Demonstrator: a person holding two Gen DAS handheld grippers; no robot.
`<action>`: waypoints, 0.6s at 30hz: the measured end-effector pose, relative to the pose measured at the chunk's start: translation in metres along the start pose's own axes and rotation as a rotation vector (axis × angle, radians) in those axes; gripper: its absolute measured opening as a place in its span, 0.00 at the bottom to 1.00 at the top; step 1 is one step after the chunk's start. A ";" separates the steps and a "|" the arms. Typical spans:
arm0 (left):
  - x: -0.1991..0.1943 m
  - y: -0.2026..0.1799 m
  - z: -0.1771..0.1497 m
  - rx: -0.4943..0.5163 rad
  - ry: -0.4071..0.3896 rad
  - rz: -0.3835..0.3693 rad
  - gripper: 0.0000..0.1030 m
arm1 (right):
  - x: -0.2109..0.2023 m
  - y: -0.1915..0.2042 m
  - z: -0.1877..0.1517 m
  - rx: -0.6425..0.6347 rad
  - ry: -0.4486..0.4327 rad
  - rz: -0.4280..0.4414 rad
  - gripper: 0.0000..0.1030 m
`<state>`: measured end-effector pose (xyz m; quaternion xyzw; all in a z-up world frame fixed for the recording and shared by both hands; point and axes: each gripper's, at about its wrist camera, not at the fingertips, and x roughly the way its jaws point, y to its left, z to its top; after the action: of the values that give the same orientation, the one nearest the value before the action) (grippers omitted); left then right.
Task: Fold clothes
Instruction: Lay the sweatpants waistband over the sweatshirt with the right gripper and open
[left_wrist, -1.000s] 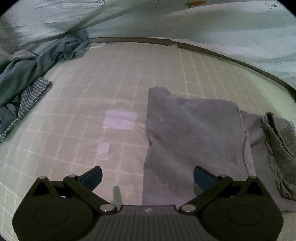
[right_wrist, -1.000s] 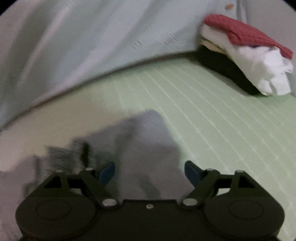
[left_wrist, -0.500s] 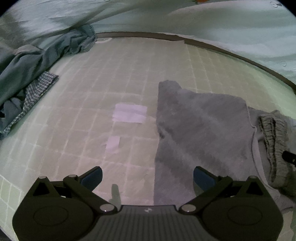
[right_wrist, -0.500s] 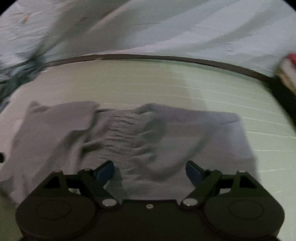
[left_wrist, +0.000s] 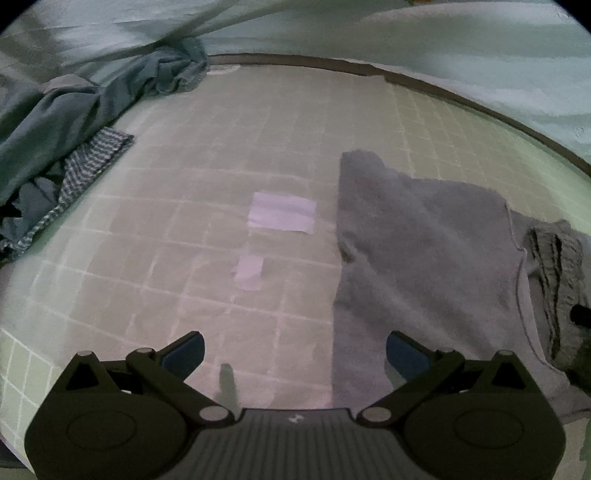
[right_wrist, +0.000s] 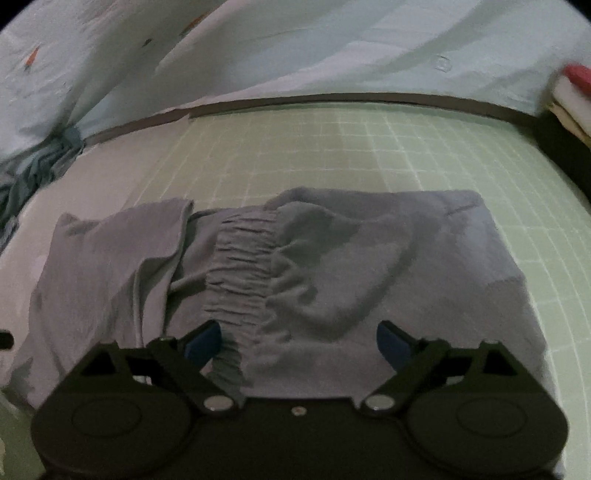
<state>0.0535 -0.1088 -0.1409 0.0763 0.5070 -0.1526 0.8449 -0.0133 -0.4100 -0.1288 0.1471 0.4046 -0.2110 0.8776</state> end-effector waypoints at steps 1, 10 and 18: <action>0.000 0.000 0.000 0.000 0.002 -0.001 1.00 | -0.003 -0.004 0.000 0.018 -0.004 -0.006 0.90; 0.002 -0.006 -0.003 -0.052 0.012 0.000 1.00 | -0.030 -0.056 0.000 0.185 -0.076 -0.092 0.91; 0.009 -0.014 -0.004 -0.135 0.024 -0.001 1.00 | -0.029 -0.106 -0.005 0.287 -0.044 -0.163 0.92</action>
<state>0.0493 -0.1229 -0.1506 0.0206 0.5264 -0.1175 0.8418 -0.0851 -0.4923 -0.1187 0.2329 0.3614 -0.3404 0.8362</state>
